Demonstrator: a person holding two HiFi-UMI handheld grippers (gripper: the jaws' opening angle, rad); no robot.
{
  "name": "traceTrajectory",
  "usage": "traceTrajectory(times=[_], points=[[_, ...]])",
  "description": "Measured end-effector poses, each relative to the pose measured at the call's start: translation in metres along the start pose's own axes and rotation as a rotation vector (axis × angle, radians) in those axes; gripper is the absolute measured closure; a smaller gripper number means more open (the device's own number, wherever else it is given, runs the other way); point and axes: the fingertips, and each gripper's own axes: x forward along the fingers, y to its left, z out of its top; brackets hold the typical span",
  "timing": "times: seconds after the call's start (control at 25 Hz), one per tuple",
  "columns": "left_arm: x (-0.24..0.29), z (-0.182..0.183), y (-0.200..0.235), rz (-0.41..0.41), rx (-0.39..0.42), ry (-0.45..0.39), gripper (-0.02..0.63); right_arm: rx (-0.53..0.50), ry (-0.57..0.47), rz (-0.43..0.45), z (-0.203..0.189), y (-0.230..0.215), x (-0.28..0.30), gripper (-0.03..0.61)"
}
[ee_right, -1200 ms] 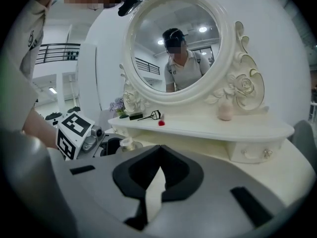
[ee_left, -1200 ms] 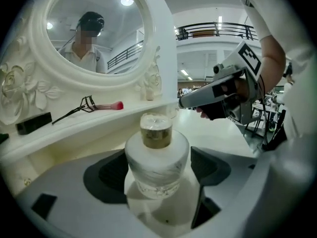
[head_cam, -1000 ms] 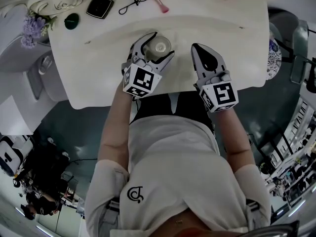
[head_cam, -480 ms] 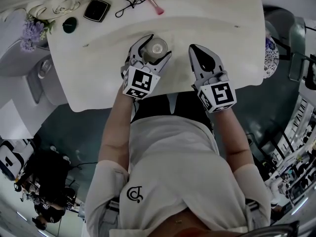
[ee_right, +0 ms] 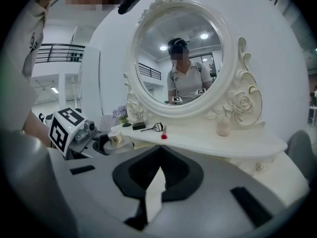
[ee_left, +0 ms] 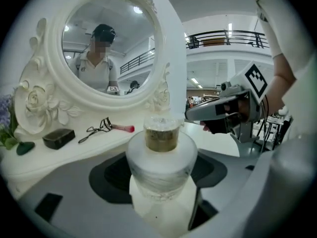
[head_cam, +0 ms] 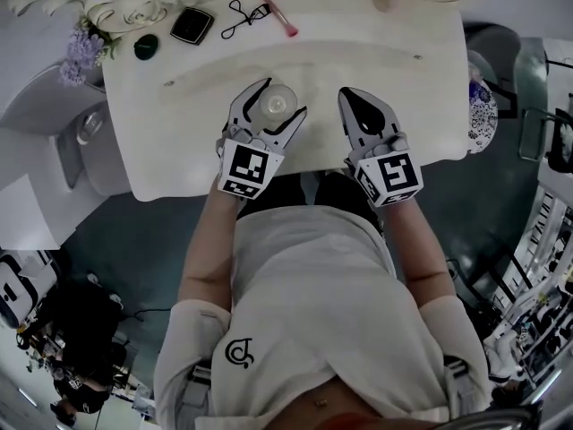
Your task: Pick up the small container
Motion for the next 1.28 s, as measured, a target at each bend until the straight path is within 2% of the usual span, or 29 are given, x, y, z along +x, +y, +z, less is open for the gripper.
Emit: traceTrajectory(times=[0.28, 0.8, 1.08, 1.28], points=[[-0.041, 0.053, 0.008, 0.072, 0.035, -0.062, 0.267, -0.041, -0.057, 0.01, 0.036, 0.008, -0.011, 0.572], [-0.12, 0.132, 0.019, 0.176, 0.033, -0.18, 0.267, -0.103, -0.185, 0.044, 0.099, 0.034, -0.032, 0.572], [-0.158, 0.15, 0.032, 0.236, 0.035, -0.205, 0.267, -0.137, -0.224, 0.052, 0.119, 0.045, -0.038, 0.572], [-0.171, 0.155, 0.034, 0.25, 0.039, -0.226, 0.267, -0.137, -0.249, 0.063, 0.127, 0.053, -0.041, 0.572]])
